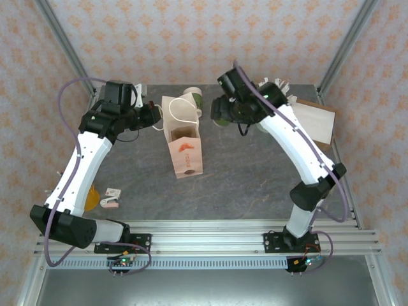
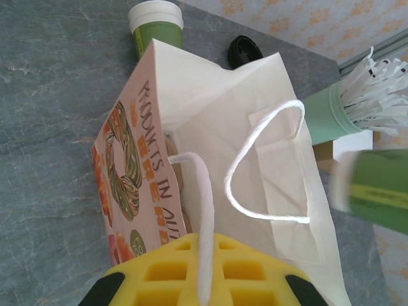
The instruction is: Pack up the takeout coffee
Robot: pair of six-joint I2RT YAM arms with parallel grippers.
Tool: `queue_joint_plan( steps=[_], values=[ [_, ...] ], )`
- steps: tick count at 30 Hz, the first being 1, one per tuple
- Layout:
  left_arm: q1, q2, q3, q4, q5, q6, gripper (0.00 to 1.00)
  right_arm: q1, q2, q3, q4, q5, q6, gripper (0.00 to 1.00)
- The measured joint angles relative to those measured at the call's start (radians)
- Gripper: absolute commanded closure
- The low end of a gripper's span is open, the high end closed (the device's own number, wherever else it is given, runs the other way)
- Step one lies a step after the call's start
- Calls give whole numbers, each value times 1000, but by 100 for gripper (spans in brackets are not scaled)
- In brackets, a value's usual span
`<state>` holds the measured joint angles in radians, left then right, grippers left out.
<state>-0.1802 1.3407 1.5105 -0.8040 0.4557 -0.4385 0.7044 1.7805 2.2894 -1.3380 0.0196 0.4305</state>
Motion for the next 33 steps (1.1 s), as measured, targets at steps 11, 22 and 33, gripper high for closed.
queue_joint_plan(
  steps=[11,22,33],
  values=[
    [0,-6,-1,-3,10,-64,100,143,159,402,-76,-98,85,43],
    [-11,-7,-17,55,46,-101,100,211,295,399,-32,-94,180,44],
    [-17,-11,-42,69,56,-114,100,219,388,399,-41,-74,244,46]
  ],
)
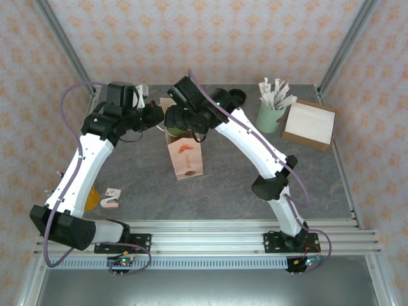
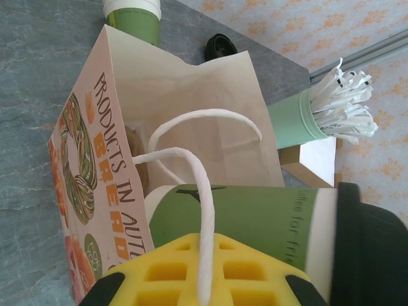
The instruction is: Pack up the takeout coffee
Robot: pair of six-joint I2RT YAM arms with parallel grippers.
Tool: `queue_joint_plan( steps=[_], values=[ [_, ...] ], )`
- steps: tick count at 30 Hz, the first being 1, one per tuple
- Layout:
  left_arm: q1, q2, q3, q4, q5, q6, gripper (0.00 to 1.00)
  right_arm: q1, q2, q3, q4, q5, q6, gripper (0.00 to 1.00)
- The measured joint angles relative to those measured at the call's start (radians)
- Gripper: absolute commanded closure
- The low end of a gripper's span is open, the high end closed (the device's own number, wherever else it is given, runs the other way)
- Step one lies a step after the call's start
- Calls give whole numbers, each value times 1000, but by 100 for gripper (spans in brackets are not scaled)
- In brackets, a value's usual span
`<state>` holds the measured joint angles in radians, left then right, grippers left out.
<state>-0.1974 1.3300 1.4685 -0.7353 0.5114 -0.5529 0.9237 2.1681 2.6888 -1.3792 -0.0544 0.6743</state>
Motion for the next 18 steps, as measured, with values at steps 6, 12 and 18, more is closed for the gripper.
queue_joint_plan(
  steps=[6,12,18],
  values=[
    [1,-6,-5,0,-7,1,100,4,4,0,-5,13,-11,45],
    [1,-18,-5,8,-6,3,100,21,3,-33,-32,24,-40,46],
    [1,-34,-23,21,-2,1,100,42,19,-19,-75,74,-40,46]
  ],
)
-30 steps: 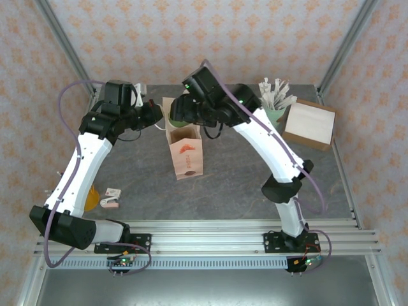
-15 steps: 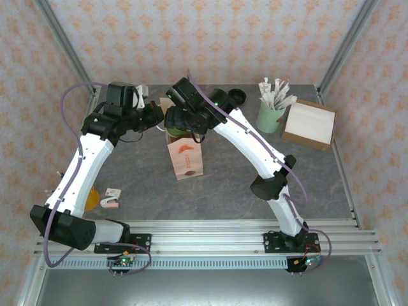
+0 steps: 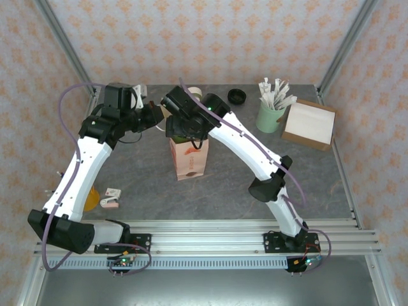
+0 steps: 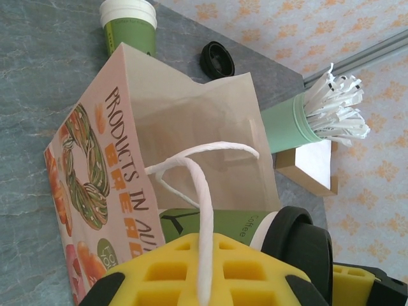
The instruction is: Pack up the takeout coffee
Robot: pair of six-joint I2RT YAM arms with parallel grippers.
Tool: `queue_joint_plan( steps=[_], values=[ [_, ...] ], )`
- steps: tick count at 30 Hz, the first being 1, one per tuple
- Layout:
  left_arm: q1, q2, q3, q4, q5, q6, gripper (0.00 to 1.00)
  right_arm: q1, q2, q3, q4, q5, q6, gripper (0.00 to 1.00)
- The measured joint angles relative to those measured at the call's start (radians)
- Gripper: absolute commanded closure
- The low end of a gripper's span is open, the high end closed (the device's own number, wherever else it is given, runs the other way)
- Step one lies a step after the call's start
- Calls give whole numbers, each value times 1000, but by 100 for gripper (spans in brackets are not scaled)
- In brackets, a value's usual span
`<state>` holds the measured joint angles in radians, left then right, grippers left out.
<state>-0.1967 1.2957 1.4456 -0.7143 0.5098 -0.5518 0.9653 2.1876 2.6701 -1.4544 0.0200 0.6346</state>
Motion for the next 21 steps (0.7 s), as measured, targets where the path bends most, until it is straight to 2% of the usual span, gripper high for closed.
queue_joint_plan(
  steps=[9,21],
  values=[
    [0,-23,-41,18,23,0,100,1,33,-2,-21,37,-1,46],
    [0,-33,-63,27,35,-2,100,12,34,16,1,47,-77,46]
  ],
)
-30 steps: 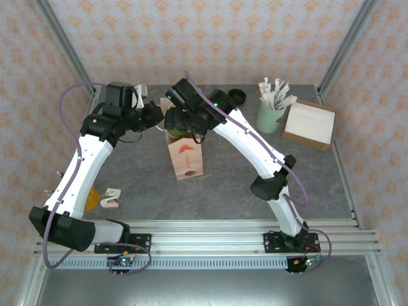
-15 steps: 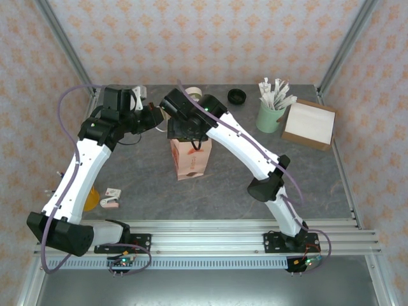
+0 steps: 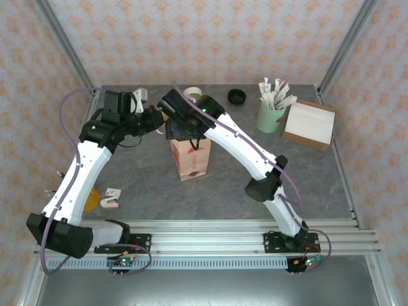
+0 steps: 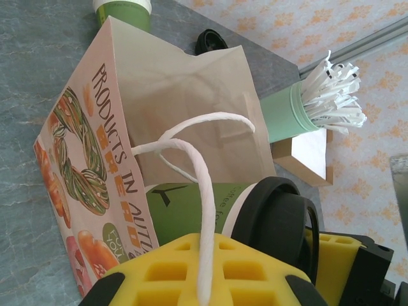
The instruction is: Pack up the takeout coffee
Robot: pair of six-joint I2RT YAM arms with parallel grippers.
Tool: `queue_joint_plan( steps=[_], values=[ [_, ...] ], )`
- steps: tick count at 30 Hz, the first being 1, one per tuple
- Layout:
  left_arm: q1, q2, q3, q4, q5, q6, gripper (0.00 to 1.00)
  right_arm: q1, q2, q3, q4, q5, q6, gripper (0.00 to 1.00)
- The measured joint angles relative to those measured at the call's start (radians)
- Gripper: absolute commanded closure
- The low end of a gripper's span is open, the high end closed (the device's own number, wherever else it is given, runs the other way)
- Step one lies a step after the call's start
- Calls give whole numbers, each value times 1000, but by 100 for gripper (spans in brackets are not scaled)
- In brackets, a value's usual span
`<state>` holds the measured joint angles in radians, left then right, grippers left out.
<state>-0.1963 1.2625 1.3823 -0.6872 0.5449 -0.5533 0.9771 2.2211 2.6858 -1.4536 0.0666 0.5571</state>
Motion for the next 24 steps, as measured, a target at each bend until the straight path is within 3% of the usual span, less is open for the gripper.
queue_joint_plan(
  steps=[18,24],
  values=[
    [3,0,-3,7,-13,-1,100,26,-16,0,23,-88,-74,46],
    [2,-6,-3,21,-17,-7,100,57,-39,-27,62,-25,-101,46]
  ],
)
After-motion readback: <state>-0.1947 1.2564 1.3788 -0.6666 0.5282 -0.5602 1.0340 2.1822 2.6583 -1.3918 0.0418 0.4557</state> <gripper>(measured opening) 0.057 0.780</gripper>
